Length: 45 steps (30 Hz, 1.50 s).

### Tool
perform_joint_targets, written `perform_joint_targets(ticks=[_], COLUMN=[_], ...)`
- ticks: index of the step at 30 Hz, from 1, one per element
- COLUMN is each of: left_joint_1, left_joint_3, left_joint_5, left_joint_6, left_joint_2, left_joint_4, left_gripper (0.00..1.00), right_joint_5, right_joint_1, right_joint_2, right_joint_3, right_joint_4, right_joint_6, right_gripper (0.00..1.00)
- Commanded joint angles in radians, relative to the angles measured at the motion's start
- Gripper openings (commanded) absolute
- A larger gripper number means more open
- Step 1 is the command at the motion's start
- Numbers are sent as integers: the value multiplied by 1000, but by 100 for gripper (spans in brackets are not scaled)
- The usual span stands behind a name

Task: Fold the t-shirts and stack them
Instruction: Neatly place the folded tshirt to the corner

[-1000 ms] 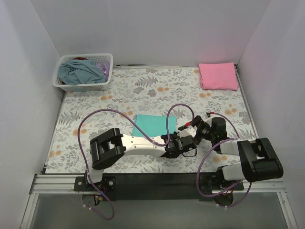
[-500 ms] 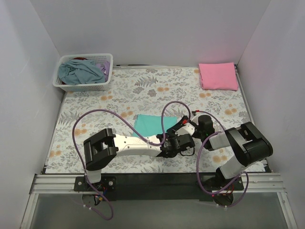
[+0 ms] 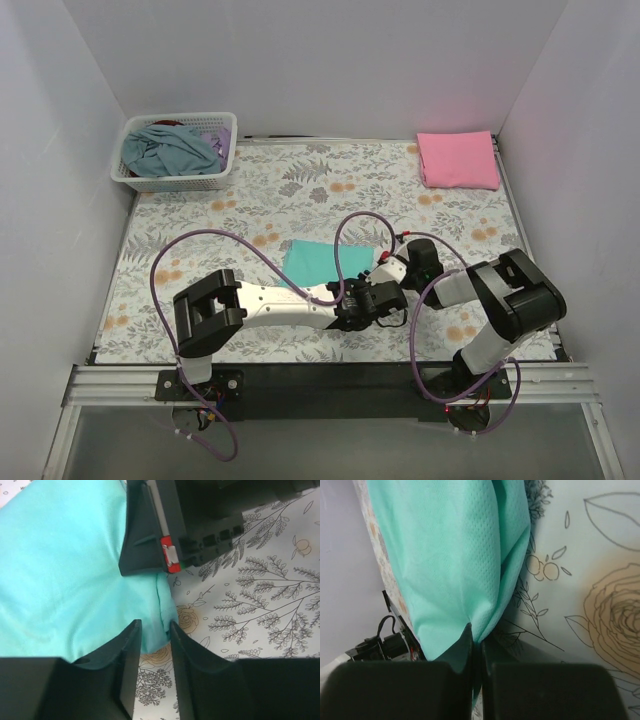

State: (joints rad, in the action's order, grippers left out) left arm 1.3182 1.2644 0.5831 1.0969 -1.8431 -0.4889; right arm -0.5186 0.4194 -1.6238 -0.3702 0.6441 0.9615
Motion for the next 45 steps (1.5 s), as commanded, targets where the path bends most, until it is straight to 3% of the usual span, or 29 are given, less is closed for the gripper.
perform_joint_targets(ticks=[1,6,10,11,16,22,24,32,45], left_joint_1=[-16,-109,-285,-380,-701,-956,-991,-1008,-1007], left_joint_3=[36,82,44,35,-77,-360,-427,-382,-361], left_joint_5=[1,-51,-175,-201,-276,-351,-400,-262,-270], left_joint_6=[34,60,61,54,12,66,63,55,58], left_joint_2=[62,128,254,278,419,548,553,502,403], left_joint_4=[10,-27,-20,-17,21,133,145,90,69], left_gripper=[30,50,64,68,73,79,79,86,85], right_joint_5=[74,179,301,357,570,811,822,966,1080], right_joint_1=[2,-1,-10,-19,-48,-112,-137,-221,-292], right_joint_2=[28,45,16,-5,-111,-329,-378,-634,-657], right_joint_3=[-87,-275,-446,-519,-743,-1065,-1180,-1582,-1650], right_joint_4=[-195,-489,-715,-744,-891,-966,-972,-969,-655], right_joint_6=[-171,-467,-666,-702,-891,-1053,-1064,-1144,-1323], right_gripper=[1,1,1,1,1,1,1,1,1])
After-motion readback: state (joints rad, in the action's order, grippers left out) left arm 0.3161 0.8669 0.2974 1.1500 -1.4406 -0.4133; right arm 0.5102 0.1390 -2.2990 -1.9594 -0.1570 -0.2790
